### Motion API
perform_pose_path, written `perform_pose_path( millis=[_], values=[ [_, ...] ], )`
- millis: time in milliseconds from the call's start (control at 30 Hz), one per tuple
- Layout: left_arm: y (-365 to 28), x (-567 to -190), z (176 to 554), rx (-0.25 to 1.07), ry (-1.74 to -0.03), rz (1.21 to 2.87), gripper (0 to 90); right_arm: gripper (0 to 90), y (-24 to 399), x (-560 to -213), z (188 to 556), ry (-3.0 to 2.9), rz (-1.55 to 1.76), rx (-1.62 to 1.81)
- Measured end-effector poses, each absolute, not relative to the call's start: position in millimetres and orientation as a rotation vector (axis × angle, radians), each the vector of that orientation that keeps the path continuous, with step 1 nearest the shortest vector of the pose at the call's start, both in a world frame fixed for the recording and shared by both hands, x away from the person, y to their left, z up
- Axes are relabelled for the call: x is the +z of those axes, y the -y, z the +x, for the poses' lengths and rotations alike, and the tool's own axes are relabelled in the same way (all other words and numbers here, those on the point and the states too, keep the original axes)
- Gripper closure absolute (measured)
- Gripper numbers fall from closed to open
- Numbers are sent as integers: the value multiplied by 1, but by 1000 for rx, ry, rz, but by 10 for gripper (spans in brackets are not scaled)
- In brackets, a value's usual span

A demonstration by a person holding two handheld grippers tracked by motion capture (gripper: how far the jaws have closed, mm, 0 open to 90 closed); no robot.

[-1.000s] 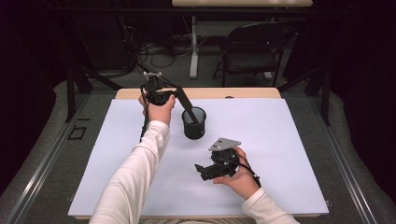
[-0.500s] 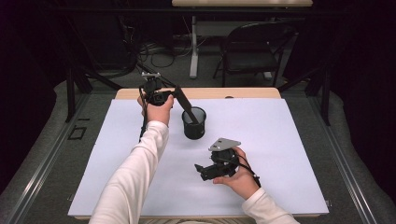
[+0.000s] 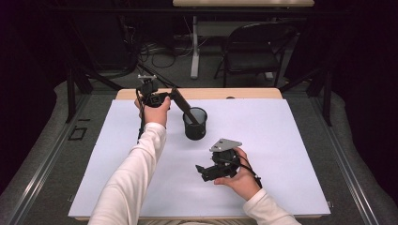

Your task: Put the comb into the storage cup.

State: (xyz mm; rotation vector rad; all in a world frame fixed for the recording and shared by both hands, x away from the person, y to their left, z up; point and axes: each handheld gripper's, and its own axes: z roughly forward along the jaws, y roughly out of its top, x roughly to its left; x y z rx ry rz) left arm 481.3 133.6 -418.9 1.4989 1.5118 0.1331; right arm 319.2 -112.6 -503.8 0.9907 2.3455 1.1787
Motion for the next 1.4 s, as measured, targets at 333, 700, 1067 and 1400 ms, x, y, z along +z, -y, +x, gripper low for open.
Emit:
perform_pose_path(
  millis=[333, 700, 1067, 1400],
  values=[
    [-138, -422, 482, 147, -1529, 1502, 822, 0, 113, -504, 319, -2348, 991, 1180],
    [-141, -424, 484, 151, -1538, 1499, 815, 0, 114, -504, 320, -2345, 1001, 1179],
    [-143, -423, 483, 157, -1534, 1500, 797, 0, 115, -505, 321, -2350, 1002, 1174],
    [-145, -422, 482, 164, -1533, 1506, 769, 0, 116, -505, 320, -2348, 1006, 1173]
  ],
)
